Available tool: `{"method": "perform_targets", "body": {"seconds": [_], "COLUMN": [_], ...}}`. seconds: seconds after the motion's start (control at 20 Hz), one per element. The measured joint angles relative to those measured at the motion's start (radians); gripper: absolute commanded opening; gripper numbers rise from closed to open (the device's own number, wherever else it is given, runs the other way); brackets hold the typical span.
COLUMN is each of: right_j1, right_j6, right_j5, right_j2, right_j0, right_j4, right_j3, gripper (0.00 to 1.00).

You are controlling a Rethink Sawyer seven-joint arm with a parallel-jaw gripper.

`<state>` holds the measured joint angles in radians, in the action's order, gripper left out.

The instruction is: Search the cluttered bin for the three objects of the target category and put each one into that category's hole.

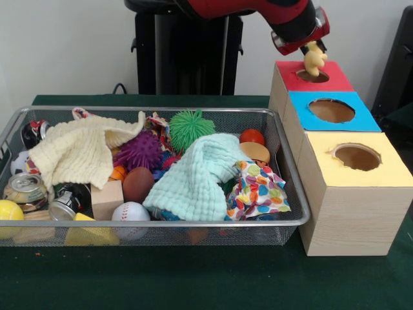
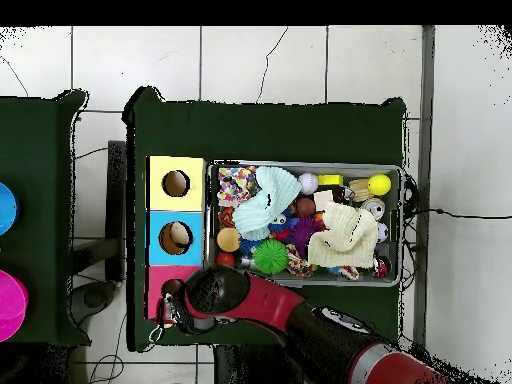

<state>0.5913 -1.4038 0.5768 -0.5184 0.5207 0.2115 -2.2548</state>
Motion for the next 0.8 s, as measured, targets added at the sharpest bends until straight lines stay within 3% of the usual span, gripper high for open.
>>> {"method": "perform_targets", "body": {"seconds": [0.8], "right_j1": [0.029], "right_j6": [0.0], "right_j5": [-0.084], "right_j2": [-0.001], "right_j0": [0.002], "right_j4": [-0.01], "right_j3": [0.004], "gripper": [0.0]}}
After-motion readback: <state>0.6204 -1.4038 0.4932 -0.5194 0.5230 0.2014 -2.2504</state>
